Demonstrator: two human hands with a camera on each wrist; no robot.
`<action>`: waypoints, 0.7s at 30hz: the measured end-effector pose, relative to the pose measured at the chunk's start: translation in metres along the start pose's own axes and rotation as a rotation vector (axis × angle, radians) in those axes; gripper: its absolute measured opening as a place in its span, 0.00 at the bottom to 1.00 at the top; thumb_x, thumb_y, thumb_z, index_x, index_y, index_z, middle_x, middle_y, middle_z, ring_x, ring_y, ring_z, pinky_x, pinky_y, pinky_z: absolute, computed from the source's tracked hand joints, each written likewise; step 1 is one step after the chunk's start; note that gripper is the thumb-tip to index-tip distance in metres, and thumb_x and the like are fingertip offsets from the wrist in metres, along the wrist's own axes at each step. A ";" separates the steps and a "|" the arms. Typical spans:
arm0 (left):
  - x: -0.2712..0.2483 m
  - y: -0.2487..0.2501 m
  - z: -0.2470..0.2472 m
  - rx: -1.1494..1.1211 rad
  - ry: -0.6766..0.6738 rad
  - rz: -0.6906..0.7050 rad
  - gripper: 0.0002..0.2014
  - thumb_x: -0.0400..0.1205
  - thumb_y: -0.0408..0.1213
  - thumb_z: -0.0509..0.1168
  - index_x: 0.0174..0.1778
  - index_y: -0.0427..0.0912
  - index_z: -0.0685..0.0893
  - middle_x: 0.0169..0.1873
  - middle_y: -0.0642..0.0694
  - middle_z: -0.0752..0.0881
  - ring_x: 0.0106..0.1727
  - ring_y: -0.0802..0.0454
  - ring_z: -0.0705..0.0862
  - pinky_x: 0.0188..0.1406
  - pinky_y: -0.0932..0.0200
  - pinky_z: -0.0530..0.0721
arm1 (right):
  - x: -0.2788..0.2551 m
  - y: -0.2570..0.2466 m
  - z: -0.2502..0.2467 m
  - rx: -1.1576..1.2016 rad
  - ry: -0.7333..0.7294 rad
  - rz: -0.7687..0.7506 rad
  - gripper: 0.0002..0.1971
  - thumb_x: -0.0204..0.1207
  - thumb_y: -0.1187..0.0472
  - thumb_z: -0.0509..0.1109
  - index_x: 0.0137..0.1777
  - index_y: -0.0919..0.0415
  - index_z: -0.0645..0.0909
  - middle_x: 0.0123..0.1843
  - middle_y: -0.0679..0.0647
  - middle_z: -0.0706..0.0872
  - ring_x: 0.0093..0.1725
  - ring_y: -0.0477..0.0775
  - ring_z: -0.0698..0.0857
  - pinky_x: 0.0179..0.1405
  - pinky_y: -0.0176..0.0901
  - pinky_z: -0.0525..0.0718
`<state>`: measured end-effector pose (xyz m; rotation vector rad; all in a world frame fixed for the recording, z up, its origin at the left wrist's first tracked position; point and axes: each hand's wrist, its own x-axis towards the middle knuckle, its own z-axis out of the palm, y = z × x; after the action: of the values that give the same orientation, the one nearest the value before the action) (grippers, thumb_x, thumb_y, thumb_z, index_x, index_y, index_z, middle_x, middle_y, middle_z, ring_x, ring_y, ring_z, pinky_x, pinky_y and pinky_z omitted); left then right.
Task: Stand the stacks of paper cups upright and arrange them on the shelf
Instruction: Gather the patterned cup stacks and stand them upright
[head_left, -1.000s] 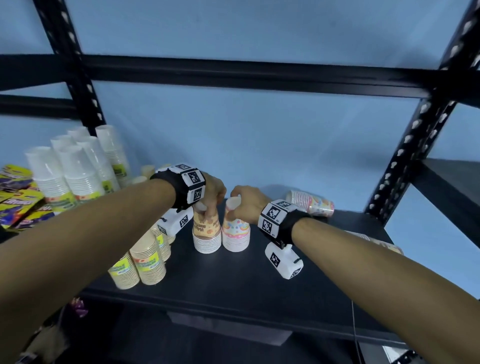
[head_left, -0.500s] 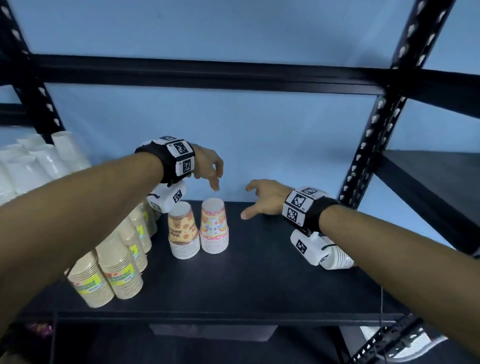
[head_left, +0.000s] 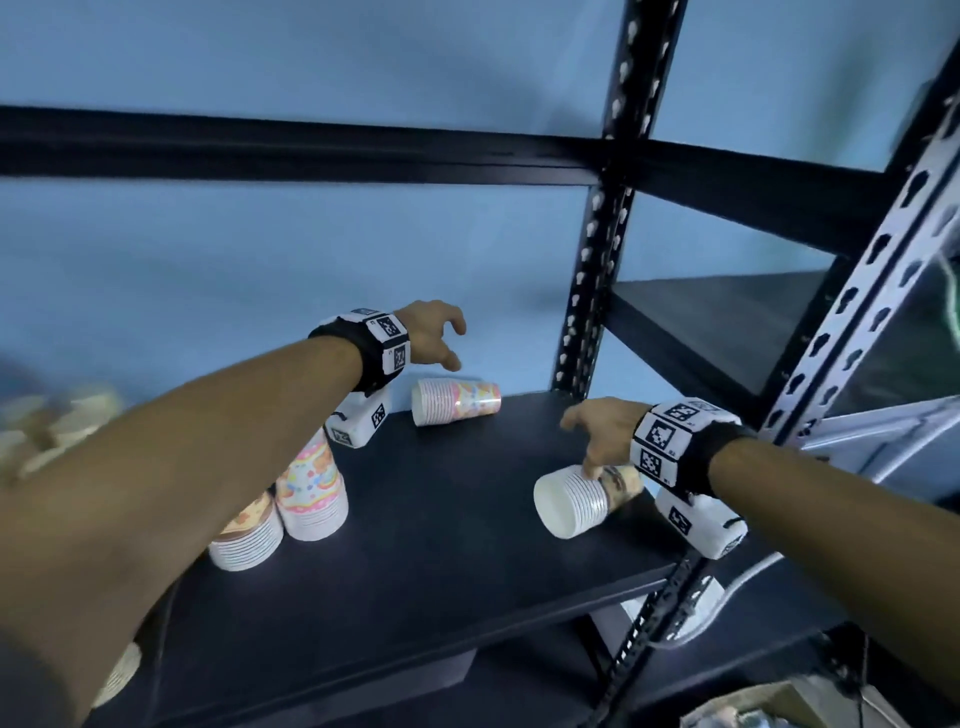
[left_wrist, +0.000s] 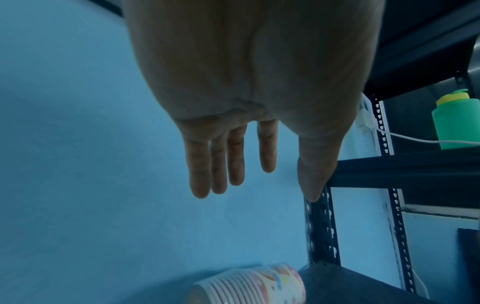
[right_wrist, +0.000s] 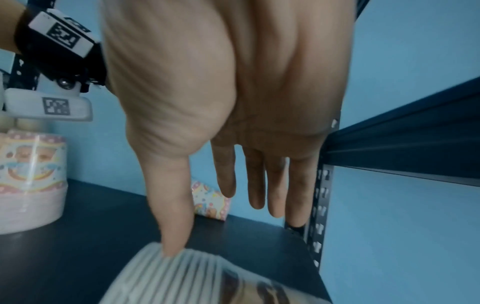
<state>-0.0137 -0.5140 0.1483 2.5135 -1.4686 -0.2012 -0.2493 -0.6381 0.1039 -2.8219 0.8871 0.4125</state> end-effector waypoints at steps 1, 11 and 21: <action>0.006 0.002 0.007 0.001 -0.015 0.003 0.28 0.76 0.44 0.76 0.71 0.47 0.77 0.65 0.45 0.78 0.60 0.47 0.79 0.56 0.57 0.74 | -0.002 0.005 0.005 -0.029 -0.014 -0.005 0.39 0.68 0.63 0.79 0.80 0.54 0.68 0.76 0.53 0.76 0.73 0.56 0.77 0.67 0.45 0.75; 0.048 -0.014 0.066 -0.028 -0.087 -0.046 0.33 0.72 0.43 0.79 0.73 0.48 0.76 0.73 0.45 0.75 0.72 0.46 0.76 0.68 0.55 0.74 | -0.002 0.031 0.034 -0.093 -0.125 -0.021 0.31 0.61 0.64 0.81 0.66 0.65 0.78 0.59 0.57 0.85 0.58 0.57 0.85 0.57 0.50 0.84; 0.068 -0.021 0.093 0.118 -0.085 -0.043 0.33 0.71 0.43 0.79 0.72 0.42 0.78 0.68 0.41 0.79 0.68 0.43 0.78 0.62 0.56 0.76 | 0.030 0.025 0.049 0.076 -0.016 -0.078 0.24 0.65 0.42 0.78 0.56 0.54 0.80 0.49 0.49 0.85 0.49 0.52 0.84 0.53 0.51 0.86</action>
<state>0.0161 -0.5740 0.0521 2.6621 -1.5008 -0.2385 -0.2509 -0.6633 0.0468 -2.7688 0.7701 0.3823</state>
